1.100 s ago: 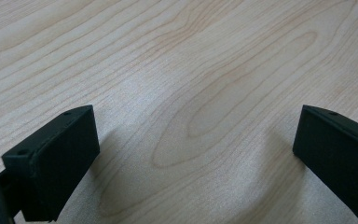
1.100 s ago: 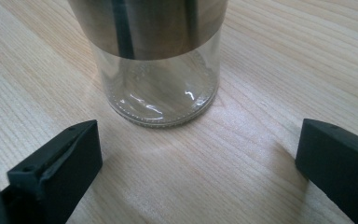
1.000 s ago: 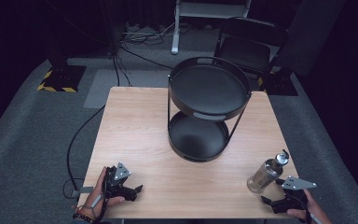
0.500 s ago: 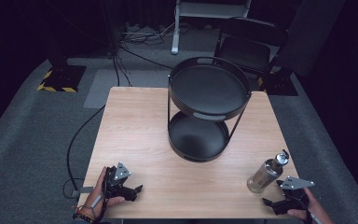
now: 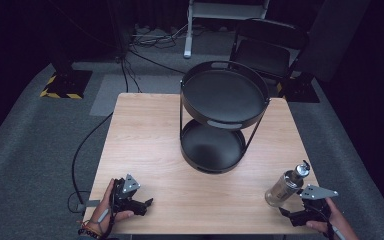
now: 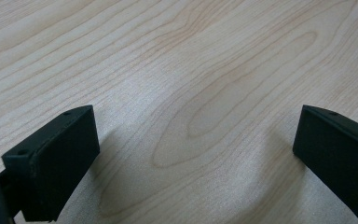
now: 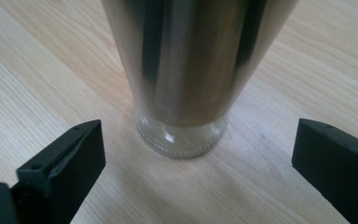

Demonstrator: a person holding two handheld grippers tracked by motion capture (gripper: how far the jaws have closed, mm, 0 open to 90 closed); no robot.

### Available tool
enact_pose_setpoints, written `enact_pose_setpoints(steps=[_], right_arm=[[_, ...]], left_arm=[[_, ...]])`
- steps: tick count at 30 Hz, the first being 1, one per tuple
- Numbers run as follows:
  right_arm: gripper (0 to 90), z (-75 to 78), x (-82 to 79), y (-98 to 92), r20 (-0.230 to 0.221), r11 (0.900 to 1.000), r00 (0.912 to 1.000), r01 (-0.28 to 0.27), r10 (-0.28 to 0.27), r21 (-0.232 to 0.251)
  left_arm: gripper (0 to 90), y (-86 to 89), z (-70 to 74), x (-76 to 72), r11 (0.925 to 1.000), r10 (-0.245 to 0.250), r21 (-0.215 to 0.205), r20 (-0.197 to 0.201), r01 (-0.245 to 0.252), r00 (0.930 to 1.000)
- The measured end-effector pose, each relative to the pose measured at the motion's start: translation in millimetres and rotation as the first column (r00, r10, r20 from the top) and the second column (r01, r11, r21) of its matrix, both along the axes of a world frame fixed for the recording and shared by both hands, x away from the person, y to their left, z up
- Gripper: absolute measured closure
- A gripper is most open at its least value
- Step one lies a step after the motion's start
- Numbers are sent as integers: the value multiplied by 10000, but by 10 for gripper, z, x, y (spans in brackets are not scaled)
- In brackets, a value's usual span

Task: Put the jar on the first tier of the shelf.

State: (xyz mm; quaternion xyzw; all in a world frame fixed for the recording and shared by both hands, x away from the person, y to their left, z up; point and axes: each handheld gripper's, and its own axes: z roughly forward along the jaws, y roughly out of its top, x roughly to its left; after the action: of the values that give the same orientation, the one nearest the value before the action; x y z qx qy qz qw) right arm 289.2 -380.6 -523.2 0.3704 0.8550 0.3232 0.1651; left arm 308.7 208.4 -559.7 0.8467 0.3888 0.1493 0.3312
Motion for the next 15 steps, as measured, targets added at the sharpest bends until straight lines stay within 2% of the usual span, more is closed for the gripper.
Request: enact_pose_setpoints(steps=[15], right_arm=[[30,136,42,75,557,9989,9982,210,-234,429]], left_arm=[[1,0,0,0,10000,-7,-2,0,7,10000]])
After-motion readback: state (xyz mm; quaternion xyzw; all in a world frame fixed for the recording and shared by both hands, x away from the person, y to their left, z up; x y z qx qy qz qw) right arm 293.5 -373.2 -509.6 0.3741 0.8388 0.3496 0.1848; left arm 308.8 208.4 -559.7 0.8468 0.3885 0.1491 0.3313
